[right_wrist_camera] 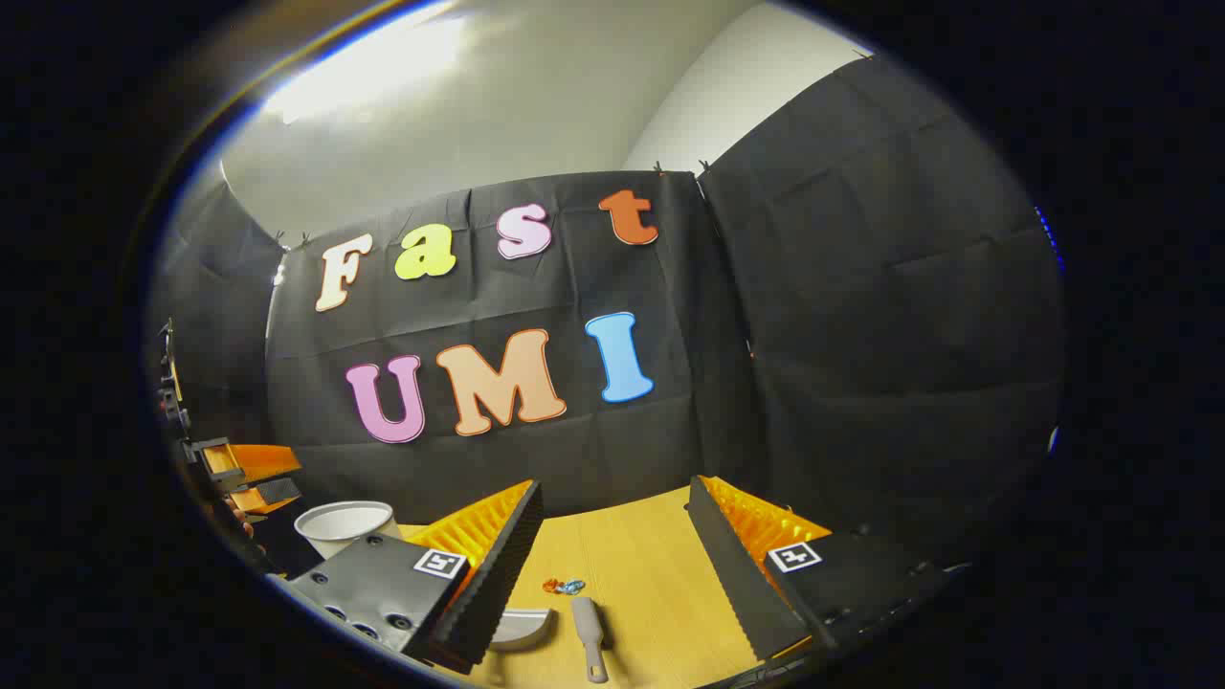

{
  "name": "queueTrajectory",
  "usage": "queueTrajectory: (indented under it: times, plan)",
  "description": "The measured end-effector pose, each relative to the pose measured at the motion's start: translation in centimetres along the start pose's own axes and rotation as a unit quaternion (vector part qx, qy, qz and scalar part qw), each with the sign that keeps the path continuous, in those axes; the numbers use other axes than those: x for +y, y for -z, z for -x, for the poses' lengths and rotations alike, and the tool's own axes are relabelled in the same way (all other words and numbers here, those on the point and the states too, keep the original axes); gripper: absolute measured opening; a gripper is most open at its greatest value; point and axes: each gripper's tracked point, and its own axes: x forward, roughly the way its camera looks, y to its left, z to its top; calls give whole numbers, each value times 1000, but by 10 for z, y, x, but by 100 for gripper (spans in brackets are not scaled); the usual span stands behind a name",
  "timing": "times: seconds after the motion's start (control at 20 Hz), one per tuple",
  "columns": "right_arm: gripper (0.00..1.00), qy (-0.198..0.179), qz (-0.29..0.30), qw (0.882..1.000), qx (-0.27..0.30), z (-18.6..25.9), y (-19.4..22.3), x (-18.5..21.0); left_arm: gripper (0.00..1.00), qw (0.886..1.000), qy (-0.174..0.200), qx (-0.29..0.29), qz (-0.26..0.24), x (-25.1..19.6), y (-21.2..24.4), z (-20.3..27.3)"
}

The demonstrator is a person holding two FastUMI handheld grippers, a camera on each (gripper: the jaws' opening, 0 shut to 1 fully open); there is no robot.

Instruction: Pick up the small broom and dustpan from the desktop, sweep the trash into the dustpan with the broom, and then empty the trash into the garbage bin.

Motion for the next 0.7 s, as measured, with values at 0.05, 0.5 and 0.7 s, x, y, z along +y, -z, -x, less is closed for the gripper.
queueTrajectory:
  times: [0.05,0.5,0.7]
  plan:
    - [98,4,-3,1000,0,1,0,-2,94,1000,-3,-3,2,2,-1,0]
    - [98,-11,-14,1000,5,0,7,7,94,1000,-3,-1,-5,4,7,7]
    - [98,-23,-18,1000,4,-4,4,15,94,1000,-7,-6,-21,4,4,10]
